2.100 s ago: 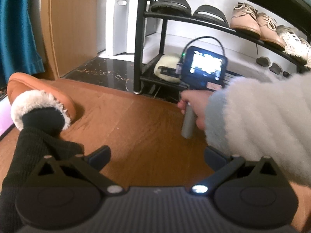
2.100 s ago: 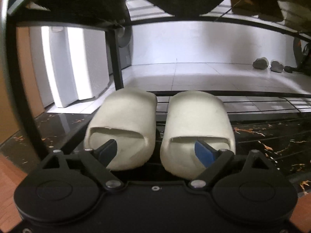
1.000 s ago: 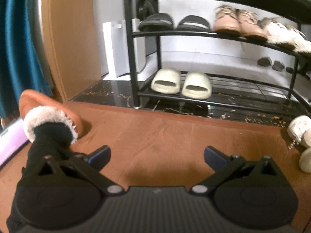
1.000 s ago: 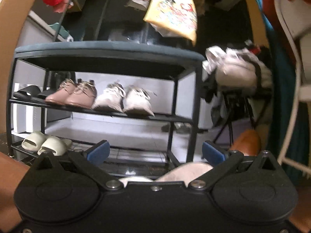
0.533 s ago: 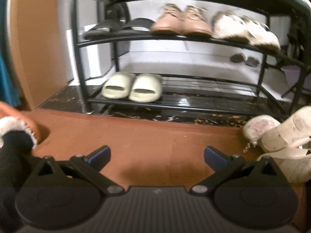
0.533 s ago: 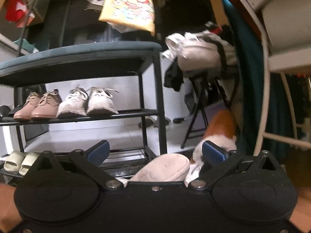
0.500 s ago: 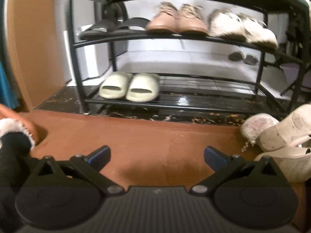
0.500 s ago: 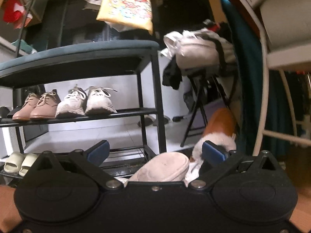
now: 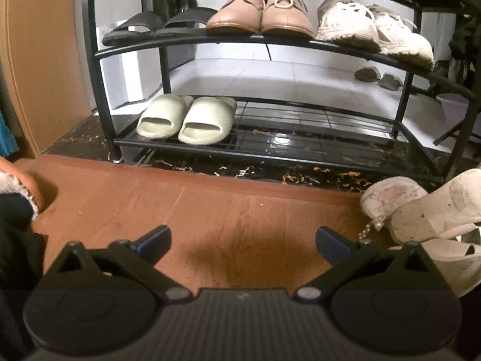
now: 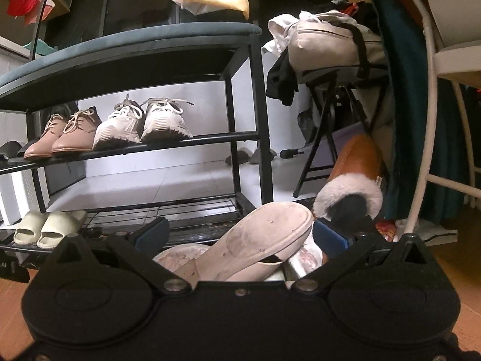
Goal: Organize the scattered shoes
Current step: 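Move the left gripper to the dirty white slippers beside the rack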
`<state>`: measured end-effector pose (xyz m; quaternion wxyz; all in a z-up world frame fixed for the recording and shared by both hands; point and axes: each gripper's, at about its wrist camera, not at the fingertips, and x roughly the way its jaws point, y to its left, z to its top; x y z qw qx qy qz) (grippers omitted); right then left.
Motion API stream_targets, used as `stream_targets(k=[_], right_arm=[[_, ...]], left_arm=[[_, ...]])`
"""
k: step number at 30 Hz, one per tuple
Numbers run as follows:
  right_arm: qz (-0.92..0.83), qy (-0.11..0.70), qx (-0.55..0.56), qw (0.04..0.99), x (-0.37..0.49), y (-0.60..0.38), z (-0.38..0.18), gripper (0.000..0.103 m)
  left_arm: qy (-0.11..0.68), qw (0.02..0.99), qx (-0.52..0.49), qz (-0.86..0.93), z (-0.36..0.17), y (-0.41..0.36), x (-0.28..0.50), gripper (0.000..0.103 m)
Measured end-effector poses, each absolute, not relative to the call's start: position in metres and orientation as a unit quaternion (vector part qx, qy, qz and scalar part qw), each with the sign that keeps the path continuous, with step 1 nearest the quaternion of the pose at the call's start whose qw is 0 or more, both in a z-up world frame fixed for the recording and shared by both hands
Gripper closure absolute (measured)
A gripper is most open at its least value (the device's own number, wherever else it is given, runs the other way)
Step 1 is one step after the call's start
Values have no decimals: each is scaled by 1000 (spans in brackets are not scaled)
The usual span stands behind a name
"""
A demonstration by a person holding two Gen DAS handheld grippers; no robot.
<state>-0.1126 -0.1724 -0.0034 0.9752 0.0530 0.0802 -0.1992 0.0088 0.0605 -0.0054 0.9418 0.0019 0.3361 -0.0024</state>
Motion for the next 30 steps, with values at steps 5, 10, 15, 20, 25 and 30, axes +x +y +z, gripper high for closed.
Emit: stream_targets(k=[5, 10, 15, 20, 25, 30], right_arm=[[-199, 83, 53, 975, -111, -170, -4, 0], [-197, 85, 48, 976, -110, -169, -4, 0], [-198, 78, 49, 976, -111, -168, -3, 0], [-211, 66, 61, 973, -115, -171, 1, 0], [-259, 54, 102, 959, -119, -188, 5, 0], [-308, 42, 144, 940, -124, -205, 9, 0]], left_arm=[[338, 941, 6, -5, -4, 56, 13, 1], [343, 939, 1, -19, -4, 50, 13, 1], [346, 935, 18, -75, -3, 31, 21, 1], [332, 927, 38, -170, 1, 0, 24, 1], [307, 915, 98, -241, -2, -41, 21, 1], [308, 906, 110, -268, -6, -69, 30, 1]])
